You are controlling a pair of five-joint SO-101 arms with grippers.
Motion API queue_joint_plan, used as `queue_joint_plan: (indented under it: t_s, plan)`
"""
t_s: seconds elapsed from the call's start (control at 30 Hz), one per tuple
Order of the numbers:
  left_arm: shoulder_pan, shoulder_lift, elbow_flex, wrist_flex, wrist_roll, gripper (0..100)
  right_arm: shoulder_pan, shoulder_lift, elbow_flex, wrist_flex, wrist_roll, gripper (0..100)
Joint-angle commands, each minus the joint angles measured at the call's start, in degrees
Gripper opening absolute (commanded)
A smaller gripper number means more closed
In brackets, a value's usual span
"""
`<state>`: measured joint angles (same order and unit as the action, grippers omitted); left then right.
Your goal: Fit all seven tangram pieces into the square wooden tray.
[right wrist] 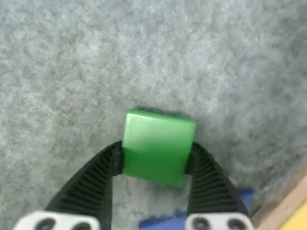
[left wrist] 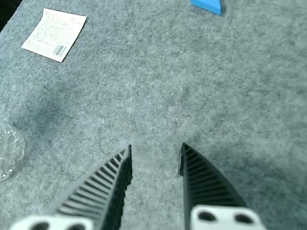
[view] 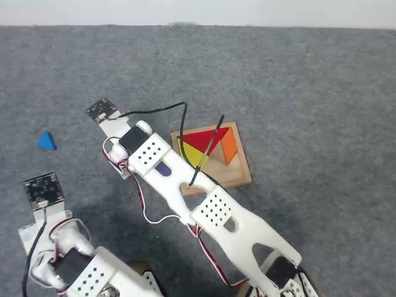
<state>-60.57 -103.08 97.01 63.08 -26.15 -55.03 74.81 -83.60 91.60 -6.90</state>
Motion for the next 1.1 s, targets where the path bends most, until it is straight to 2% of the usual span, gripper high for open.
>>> queue_joint_plan:
  t_s: [0.0, 0.17, 0.37, 0.53, 0.7, 0.8, 0.93, 1.07]
  plan:
    - [0.53, -0.62, -0.48, 0.35, -0.53, 15, 0.40, -1.10, -4.31, 2.95, -0.09, 0.7]
    - [0.53, -0.62, -0.48, 0.35, -0.53, 15, 1.71, -4.09, -13.45, 11.38, 4.31, 0.7]
    - [0.53, -0.62, -0.48, 0.35, -0.53, 15, 7.08, -23.16, -2.90, 11.65, 16.35, 0.6]
    - [0.53, -0.62, -0.48, 0.35, -0.53, 15, 14.99, -42.24, 18.46, 11.65, 23.82, 0.6]
    - [0.53, -0.62, -0.48, 0.35, -0.53, 15, 20.26, -60.35, 51.69, 11.03, 41.67, 0.7]
    - [0.53, -0.62, -0.48, 0.35, -0.53, 15, 20.97, -71.60, 72.18, 4.18, 43.87, 0.7]
    - [0.53, -0.62, -0.48, 0.35, -0.53, 15, 21.14, -83.30, 99.69, -16.57, 43.87, 0.7]
    - [0.53, -0.62, -0.48, 0.35, -0.53, 15, 22.11, -84.97, 112.35, -28.88, 41.14, 0.7]
